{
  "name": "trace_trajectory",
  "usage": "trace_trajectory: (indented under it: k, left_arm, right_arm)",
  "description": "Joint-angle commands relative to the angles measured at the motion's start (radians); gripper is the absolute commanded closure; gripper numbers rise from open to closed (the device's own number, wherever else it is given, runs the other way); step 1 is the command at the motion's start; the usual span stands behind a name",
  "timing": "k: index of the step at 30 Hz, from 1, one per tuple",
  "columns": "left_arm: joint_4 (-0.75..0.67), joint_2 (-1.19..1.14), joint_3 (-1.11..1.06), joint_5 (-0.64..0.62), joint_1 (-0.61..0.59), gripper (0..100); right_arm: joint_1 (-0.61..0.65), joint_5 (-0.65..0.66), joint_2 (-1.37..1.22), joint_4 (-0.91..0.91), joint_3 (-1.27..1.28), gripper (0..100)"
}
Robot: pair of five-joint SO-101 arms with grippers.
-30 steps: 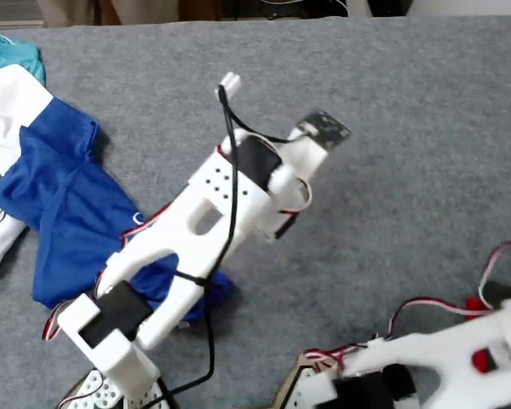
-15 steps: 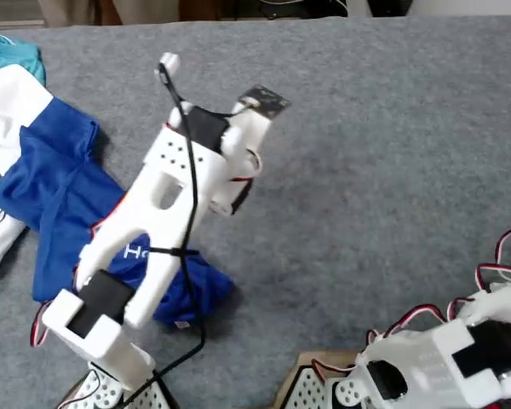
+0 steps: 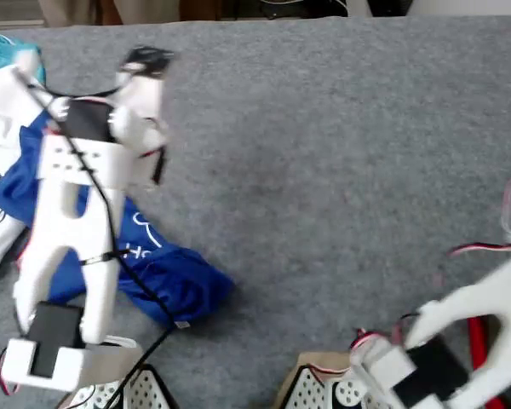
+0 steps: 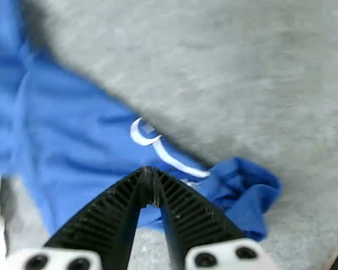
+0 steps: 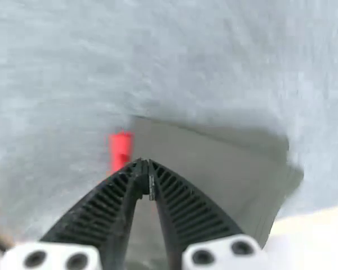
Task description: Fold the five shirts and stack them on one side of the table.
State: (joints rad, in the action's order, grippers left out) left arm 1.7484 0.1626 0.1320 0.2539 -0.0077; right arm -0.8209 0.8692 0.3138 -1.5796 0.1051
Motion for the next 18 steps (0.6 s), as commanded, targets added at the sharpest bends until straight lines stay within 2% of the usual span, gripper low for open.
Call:
trace_trajectory:
  k: [1, 5, 8, 11, 14, 18]
  left_arm:
    - [0.011, 0.079, -0.083, 0.008, -0.227, 98]
    - [0.011, 0.091, -0.175, 0.101, -0.537, 98]
    - [0.011, 0.091, -0.255, 0.201, -0.727, 98]
    - [0.009, 0.091, -0.331, 0.318, -0.862, 98]
    - [0.009, 0.091, -0.374, 0.377, -0.948, 98]
    - [0.009, 0.091, -0.377, 0.385, -1.036, 98]
  right_arm:
    - [0.325, -0.023, 0.097, -0.167, 0.005, 99.0]
    - [0.647, -0.201, 0.099, -0.196, 0.004, 99.0]
    - [0.912, -0.247, 0.093, -0.195, 0.007, 98.9]
    - [1.141, -0.282, 0.053, -0.195, -0.007, 98.8]
    - [1.25, -0.319, -0.03, -0.193, -0.045, 94.9]
    - [1.29, -0.348, -0.174, -0.199, -0.176, 85.9]
